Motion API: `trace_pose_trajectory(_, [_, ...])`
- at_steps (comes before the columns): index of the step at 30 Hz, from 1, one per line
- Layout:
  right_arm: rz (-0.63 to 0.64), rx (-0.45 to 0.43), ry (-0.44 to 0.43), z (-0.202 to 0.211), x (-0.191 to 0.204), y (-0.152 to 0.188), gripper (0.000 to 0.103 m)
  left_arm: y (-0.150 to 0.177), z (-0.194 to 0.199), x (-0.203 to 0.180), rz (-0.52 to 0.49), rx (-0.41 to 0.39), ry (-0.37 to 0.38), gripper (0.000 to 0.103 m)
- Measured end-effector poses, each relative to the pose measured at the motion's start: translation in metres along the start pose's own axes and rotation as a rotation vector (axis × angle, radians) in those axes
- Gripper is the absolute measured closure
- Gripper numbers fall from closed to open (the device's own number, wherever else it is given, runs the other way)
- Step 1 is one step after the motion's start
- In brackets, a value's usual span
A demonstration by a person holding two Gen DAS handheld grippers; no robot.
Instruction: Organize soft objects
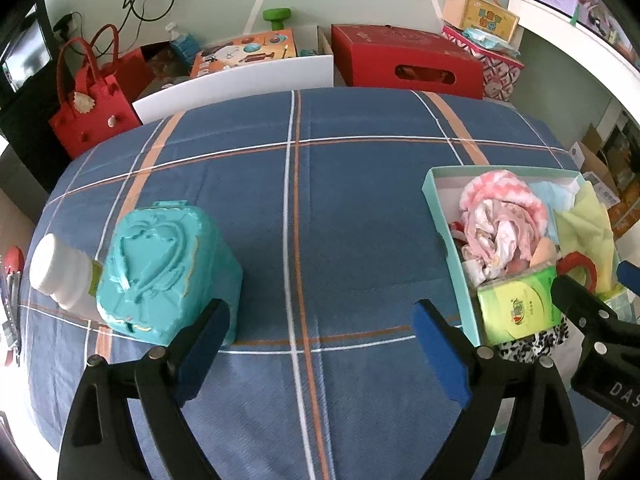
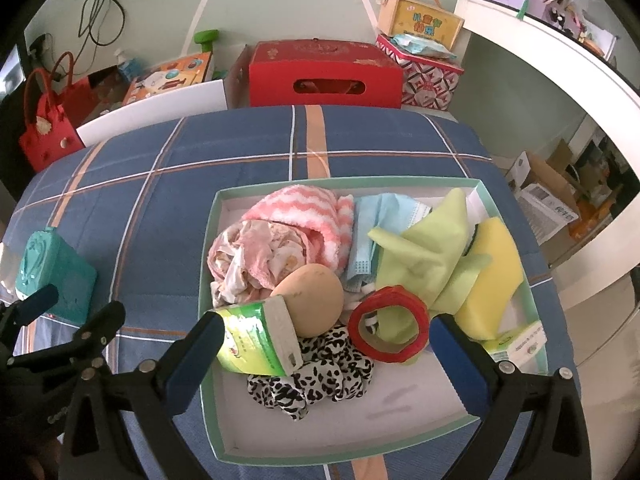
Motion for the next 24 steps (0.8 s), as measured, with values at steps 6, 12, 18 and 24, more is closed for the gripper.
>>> trace_pose_trajectory(6, [0.017,-0.009,-0.002,0.008,0.010,0.013,0.000,0.009,0.015,0.015,0.021,-0.011,0.027,0.011])
trace_pose_trajectory(12, [0.037,-0.003,-0.017,0.014,0.022,0.034,0.000,0.027,0.039,0.025,-0.002,-0.062,0.031,0.011])
trace_pose_trajectory(18, [0.078,0.018,-0.033,0.016,0.039,0.050,0.000,0.049,0.045,0.046,0.012,-0.053,-0.020,0.011])
trace_pose_trajectory(24, [0.111,0.048,-0.061,0.011,0.057,0.070,0.000,0.067,0.041,0.078,0.075,0.003,-0.118,0.011])
Point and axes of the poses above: each gripper's, at about its wrist camera, not at the fingertips, and z roughly against the way its jaws point, x to its left, y to its underside, the point moved 7 cm from there along -z, roughly the way its jaws point, and after that the axes turned 3 degrees about -y, right-handed, at the moved point
